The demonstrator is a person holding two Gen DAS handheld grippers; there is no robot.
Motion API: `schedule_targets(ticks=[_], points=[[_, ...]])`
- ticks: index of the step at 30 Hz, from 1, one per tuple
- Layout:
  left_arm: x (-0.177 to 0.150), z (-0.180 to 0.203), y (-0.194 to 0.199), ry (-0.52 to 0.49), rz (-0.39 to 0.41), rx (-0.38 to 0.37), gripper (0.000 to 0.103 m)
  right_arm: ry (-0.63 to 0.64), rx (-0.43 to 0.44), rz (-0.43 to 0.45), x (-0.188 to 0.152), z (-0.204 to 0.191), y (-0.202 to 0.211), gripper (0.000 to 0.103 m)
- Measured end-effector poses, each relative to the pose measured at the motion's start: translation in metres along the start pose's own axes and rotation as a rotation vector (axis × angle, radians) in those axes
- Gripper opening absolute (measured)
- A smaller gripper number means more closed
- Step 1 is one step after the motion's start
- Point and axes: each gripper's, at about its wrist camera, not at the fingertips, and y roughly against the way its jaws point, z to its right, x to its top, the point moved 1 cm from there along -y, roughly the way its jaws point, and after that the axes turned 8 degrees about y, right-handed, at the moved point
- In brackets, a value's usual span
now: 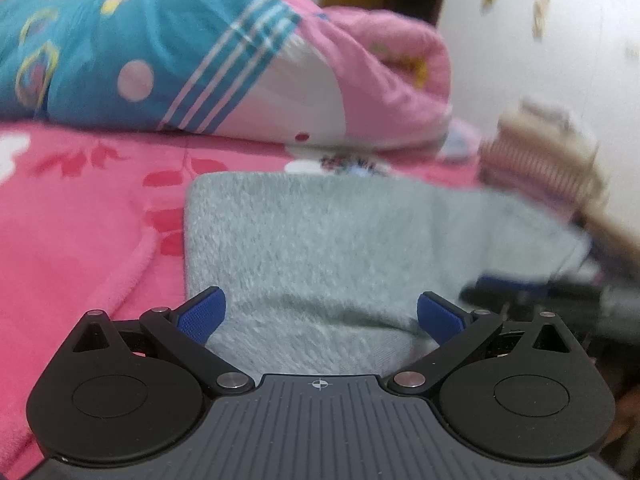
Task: Fold clothes
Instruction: 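Hold the open left gripper against the folded grey garment's edge, then close the right gripper on the grey garment's end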
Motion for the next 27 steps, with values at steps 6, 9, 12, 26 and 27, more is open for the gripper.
schedule_targets(ticks=[6, 9, 12, 26, 27], points=[[0.021, -0.036, 0.016, 0.180, 0.063, 0.004, 0.103, 0.106, 0.021, 0.029, 0.008, -0.017, 0.022, 0.043], [0.028, -0.049, 0.018, 0.235, 0.070, 0.015, 0.103, 0.174, 0.095, 0.069, 0.018, -0.032, 0.033, 0.044], [0.032, -0.058, 0.019, 0.273, 0.070, 0.021, 0.103, 0.327, 0.159, 0.086, 0.023, -0.060, 0.035, 0.050], [0.029, -0.070, 0.017, 0.317, 0.036, 0.038, 0.103, 1.035, 0.135, 0.012, -0.002, -0.155, -0.001, 0.073], [0.029, -0.071, 0.017, 0.319, 0.035, 0.039, 0.103, 1.032, 0.127, 0.006, 0.001, -0.155, -0.005, 0.073]])
